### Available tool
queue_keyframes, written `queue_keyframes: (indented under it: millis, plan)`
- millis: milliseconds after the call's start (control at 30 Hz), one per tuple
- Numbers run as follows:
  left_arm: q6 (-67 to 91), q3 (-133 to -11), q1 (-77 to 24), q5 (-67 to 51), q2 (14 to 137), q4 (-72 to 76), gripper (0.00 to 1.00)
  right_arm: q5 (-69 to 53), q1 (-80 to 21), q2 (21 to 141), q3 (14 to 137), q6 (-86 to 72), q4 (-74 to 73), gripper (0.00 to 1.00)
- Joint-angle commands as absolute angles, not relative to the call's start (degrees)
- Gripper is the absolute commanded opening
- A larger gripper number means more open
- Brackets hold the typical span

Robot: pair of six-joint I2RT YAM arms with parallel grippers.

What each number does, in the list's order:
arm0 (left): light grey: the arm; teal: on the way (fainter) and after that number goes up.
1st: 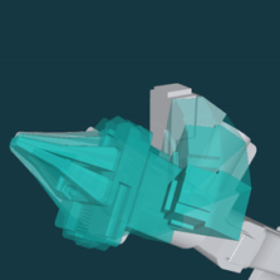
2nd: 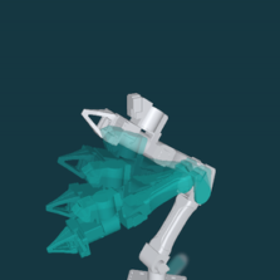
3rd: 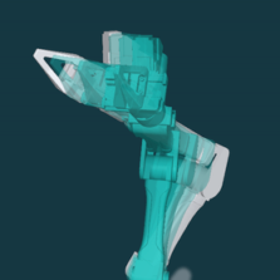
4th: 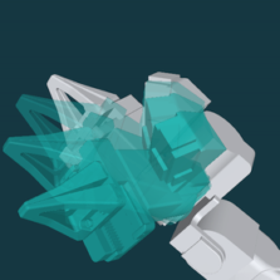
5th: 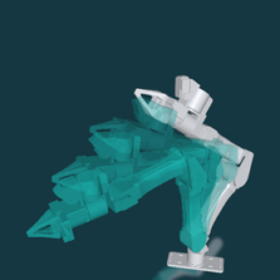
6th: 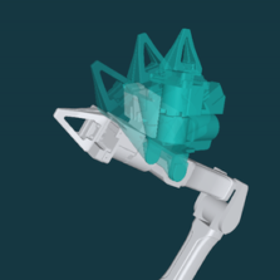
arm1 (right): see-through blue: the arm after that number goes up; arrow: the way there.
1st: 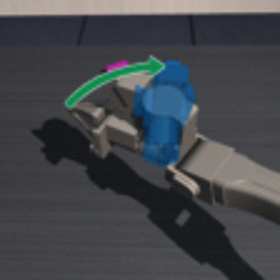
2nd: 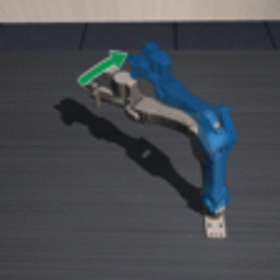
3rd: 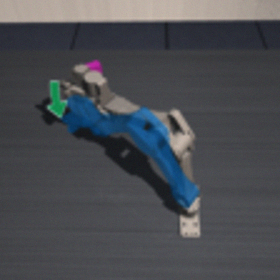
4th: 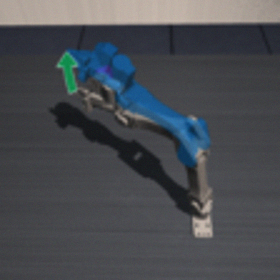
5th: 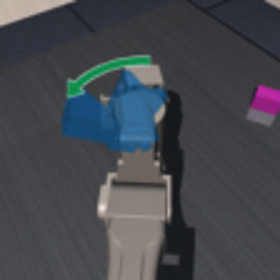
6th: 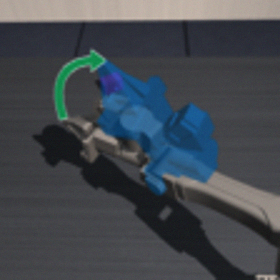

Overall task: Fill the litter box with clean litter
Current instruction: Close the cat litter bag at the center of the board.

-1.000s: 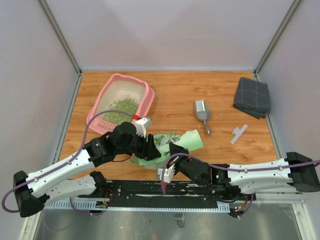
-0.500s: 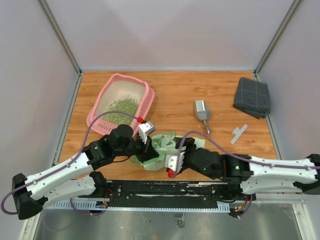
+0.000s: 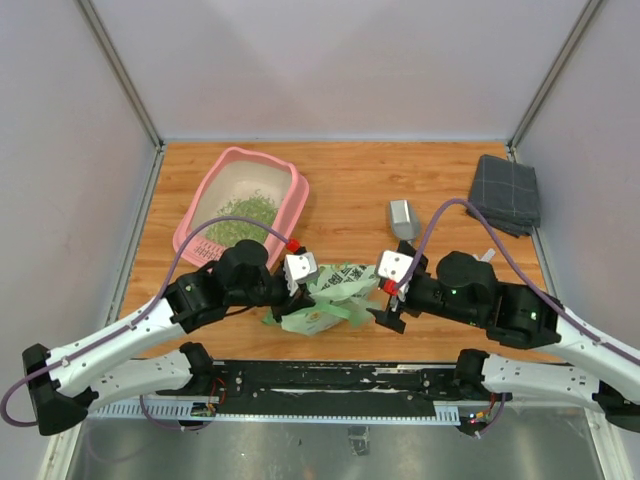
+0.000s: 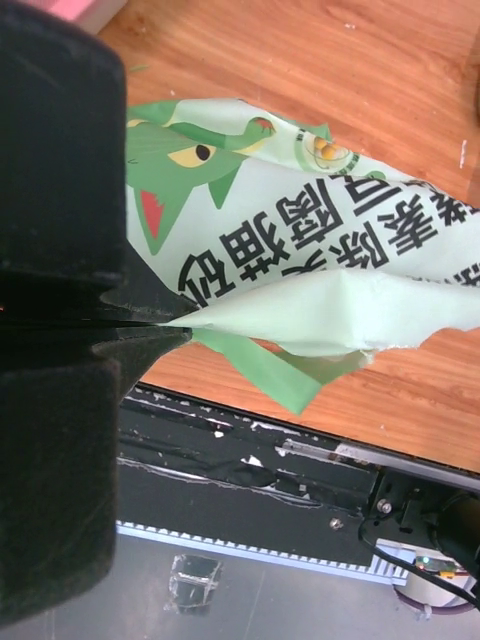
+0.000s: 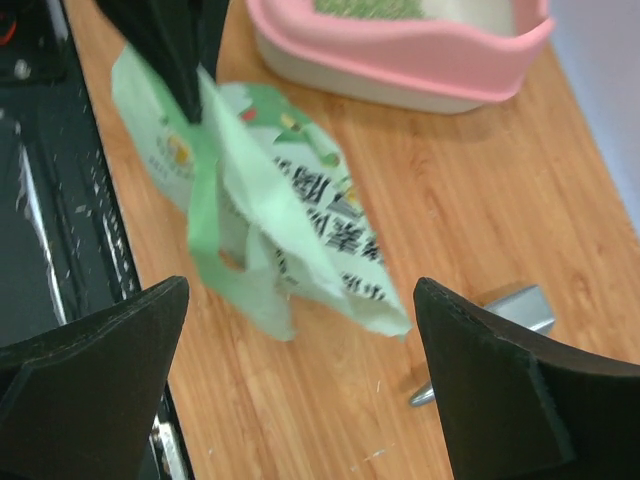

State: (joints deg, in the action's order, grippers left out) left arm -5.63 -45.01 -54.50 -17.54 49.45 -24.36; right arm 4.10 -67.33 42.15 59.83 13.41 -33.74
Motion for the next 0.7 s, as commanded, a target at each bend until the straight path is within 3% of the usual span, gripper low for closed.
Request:
queue_keyframes:
  millis: [0,100,267,467,667]
  plan:
    - [-10.03,-50.96,-54.23,-16.74,48.24,-22.09,0.0,-0.17,-66.33,41.38,56.89,21.55,-39.23,0.98]
    - [-11.84,-52.57,-54.12,-17.97,48.74,-23.68,0.0,1.06,-64.06,42.79,55.93,29.87,-37.7,0.99]
    - [-16.42,-53.75,-54.14,-26.33,48.49,-26.43,0.0,-13.81,-54.2,48.82,60.24,33.93,-36.13,0.96]
    - [-21.96,-54.15,-54.14,-26.81,45.88,-27.83,0.0,-16.86,-53.62,53.7,60.71,38.54,-35.16,0.95]
    - [-30.15,-54.58,-54.13,-23.12,46.37,-33.09,0.0,-28.81,-48.89,58.58,70.45,29.29,-40.25,0.99]
